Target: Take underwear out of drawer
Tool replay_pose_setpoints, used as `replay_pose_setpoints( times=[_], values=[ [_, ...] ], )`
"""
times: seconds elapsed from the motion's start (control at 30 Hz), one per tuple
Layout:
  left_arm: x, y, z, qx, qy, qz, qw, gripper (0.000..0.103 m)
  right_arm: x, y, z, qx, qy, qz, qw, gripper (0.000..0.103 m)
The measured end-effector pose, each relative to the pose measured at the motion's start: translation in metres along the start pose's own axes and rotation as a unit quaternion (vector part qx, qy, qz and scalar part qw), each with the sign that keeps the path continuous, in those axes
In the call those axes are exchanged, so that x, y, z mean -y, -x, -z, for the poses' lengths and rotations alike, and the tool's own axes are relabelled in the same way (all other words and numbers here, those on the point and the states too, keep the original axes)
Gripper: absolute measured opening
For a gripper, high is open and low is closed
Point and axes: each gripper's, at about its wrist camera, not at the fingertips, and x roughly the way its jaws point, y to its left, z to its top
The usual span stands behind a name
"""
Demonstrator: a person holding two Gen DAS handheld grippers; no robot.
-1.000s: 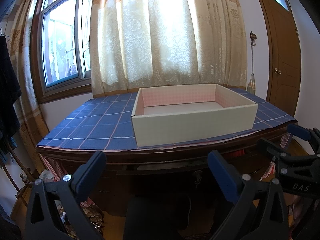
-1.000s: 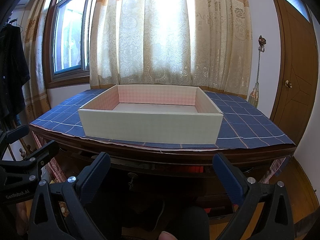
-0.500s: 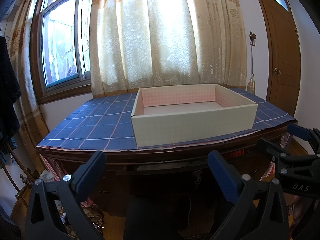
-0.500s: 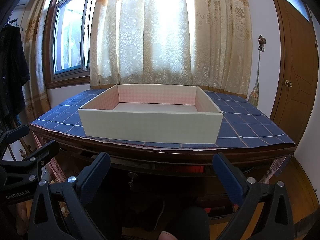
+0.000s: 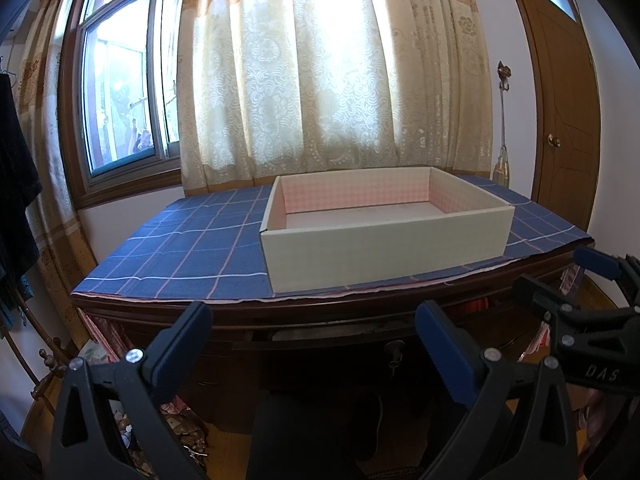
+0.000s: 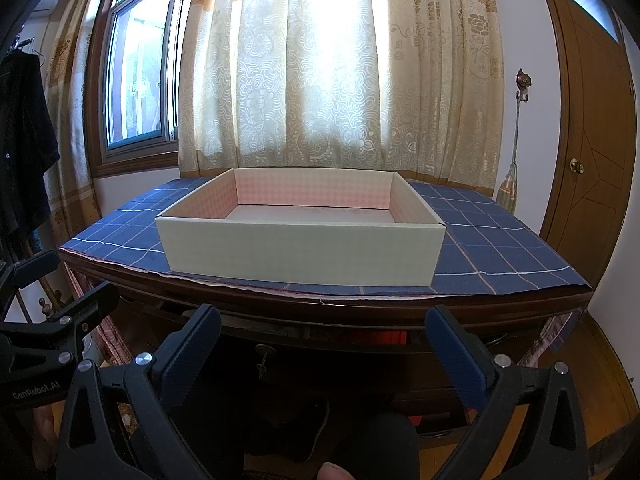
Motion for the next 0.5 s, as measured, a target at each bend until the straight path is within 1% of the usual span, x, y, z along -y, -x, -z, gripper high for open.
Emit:
replay_pose_setpoints(
  times=[0.43, 0.5],
  values=[
    [0.0027, -0.0024, 0.0036, -0.001, -0.003, 0.000, 1.0000, 0.103, 0.0020, -0.0005, 0.0014, -0.002, -0.001, -0.001, 1.000, 0.103],
    [0.0011, -0.0017, 0.0051, 0.008, -0.001, 0.006, 1.0000, 0.103, 0.0028, -0.0003, 0.0019, 0.002, -0.002, -0.001, 1.000, 0.103]
  ],
)
